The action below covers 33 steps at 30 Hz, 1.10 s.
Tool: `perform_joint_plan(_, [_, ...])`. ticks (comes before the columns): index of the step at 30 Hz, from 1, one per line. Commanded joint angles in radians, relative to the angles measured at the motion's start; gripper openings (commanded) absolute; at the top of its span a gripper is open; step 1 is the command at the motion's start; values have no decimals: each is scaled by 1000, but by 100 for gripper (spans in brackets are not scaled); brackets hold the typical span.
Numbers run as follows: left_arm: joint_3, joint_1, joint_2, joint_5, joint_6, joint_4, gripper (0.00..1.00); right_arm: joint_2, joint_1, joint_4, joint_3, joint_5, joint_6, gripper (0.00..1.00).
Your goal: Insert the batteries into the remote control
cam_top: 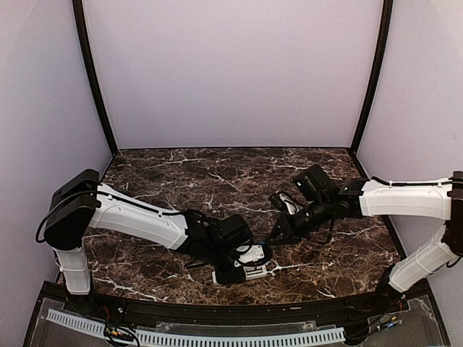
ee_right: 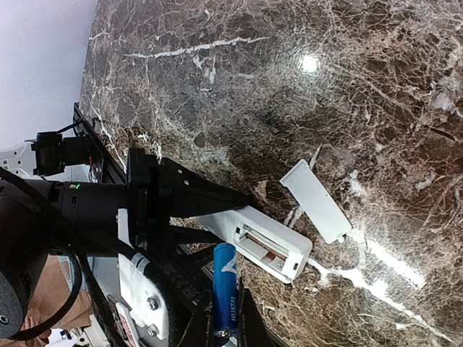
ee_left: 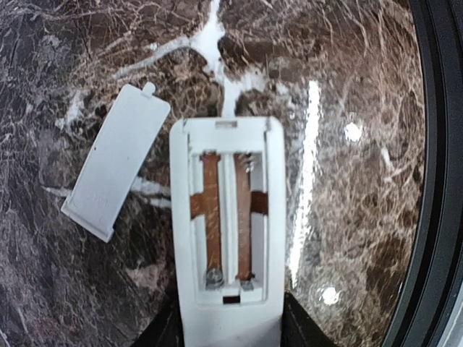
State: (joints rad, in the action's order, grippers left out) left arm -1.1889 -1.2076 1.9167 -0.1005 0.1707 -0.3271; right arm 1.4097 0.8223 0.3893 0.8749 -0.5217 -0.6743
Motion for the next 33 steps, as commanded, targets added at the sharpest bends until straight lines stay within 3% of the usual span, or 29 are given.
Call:
perform_joint_plan(1, [0,-11,18,-32,-15,53,51,-26,-16,5,1,7,21,0])
perform_joint_plan(5, [29,-11,-42,-28,-2,49,66,-20,-24,1,4,1,27,0])
perform_joint_plan(7, [35,-10,-73,-37,6,46,69,-14,-25,-1,7,-1,31,0])
perform_joint_plan(17, [45,-10,-137,-50,35,38,73,-9,-29,6,22,5,36,0])
perform_joint_plan(23, [59,-7,-202,-65,67,34,85,-13,-46,14,32,13,54,0])
perform_joint_plan(33, [200,5,-264,-10,53,56,84,-66,-49,-48,-71,-54,2,0])
